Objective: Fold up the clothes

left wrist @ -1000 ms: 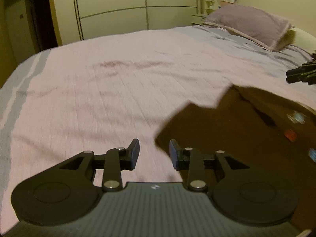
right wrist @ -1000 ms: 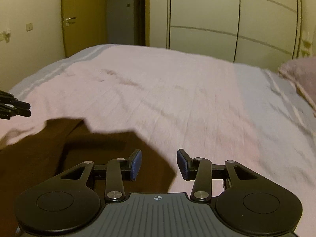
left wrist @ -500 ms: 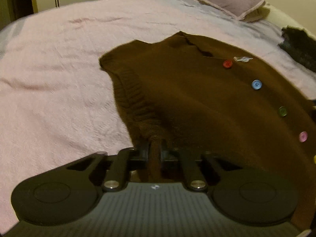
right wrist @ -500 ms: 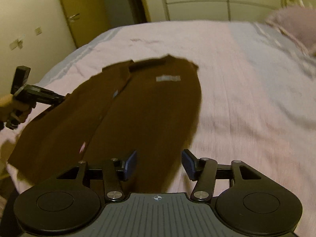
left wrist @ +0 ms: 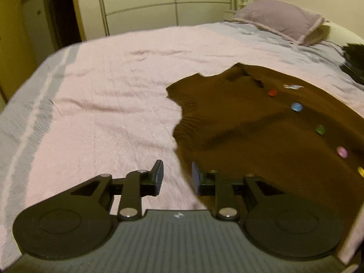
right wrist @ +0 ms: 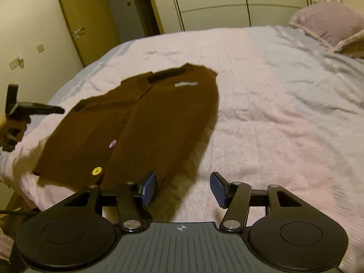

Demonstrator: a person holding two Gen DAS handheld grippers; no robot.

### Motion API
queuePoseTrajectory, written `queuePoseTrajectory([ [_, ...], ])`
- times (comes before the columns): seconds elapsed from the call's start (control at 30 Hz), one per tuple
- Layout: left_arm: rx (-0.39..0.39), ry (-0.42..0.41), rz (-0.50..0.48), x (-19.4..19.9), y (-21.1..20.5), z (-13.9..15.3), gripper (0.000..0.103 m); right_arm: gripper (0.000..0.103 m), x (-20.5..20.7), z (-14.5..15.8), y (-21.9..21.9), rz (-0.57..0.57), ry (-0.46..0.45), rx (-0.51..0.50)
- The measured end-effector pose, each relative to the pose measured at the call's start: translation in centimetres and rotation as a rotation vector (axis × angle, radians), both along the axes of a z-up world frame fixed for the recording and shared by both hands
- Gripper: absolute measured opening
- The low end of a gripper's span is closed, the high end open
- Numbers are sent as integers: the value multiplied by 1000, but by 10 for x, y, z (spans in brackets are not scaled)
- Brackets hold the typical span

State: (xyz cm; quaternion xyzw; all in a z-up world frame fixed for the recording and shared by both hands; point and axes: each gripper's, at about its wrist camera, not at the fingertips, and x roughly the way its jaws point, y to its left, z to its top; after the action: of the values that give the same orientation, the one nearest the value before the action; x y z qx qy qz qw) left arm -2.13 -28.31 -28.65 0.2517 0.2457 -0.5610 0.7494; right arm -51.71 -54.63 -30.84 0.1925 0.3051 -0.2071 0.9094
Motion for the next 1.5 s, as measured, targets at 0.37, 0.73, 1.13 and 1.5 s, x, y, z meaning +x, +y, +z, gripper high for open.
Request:
queuePoseTrajectory([
  [0.37, -21, -146, -363, -145, 76, -6, 50, 58, -48, 0, 69, 80, 112, -162],
  [0.73, 37, -361, -331, -182, 63, -42, 9, 64, 23, -61, 93, 261, 158, -441],
  [1.13, -107, -9, -140, -134, 53, 8, 8, 66, 40, -72, 44, -140, -45, -185],
  [1.5, -208, -15, -10, -108, 70, 32, 2, 63, 41, -65, 52, -60, 39, -257],
])
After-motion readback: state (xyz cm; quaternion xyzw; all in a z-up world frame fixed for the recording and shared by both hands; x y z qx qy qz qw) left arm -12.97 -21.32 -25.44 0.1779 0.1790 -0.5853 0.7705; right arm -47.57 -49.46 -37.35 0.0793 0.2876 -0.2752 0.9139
